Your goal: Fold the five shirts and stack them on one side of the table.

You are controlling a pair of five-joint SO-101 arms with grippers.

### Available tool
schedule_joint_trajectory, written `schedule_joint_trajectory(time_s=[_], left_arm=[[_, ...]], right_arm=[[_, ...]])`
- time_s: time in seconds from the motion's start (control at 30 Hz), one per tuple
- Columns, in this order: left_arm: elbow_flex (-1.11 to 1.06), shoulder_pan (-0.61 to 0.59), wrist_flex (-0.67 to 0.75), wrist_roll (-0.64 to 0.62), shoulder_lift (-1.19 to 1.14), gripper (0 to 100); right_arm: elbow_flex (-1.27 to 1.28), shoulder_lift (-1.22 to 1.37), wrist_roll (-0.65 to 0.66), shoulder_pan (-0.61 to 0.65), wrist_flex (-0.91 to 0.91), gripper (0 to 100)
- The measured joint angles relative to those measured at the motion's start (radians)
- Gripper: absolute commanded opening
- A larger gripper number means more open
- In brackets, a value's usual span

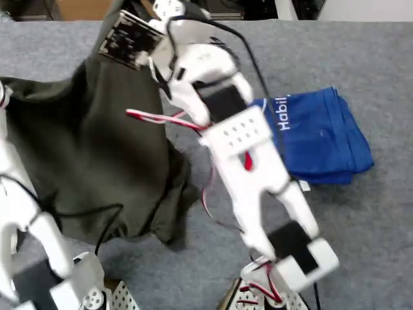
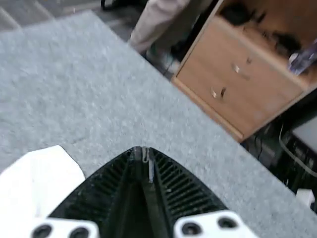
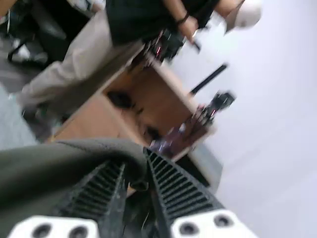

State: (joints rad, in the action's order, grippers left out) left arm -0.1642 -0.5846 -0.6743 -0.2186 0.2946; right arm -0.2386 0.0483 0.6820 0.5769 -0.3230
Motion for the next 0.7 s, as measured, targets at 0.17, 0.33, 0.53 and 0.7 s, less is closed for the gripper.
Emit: schedule_joint_trajectory(time_s=[0.17,0.33,0.53,0.7], left_arm=[[0.170,0.011,-0.021,0.000,-0.203,2],[0.394,0.011,-0.262,0.003,-0.221,2],[0.707,0.011,-0.600,0.029,-0.219,2],[0.901,0.011,-0.835,0.035,-0.219,2]], right_arm=[[-0.180,0.255,0.000,-0.034,0.029,0.4],[-0.488,0.330,-0.060,-0.075,-0.135,0.4],[-0.916,0.328,-0.110,-0.098,-0.476,0.4],[-1.227,0.327,-0.112,-0.100,-0.736,0.4]])
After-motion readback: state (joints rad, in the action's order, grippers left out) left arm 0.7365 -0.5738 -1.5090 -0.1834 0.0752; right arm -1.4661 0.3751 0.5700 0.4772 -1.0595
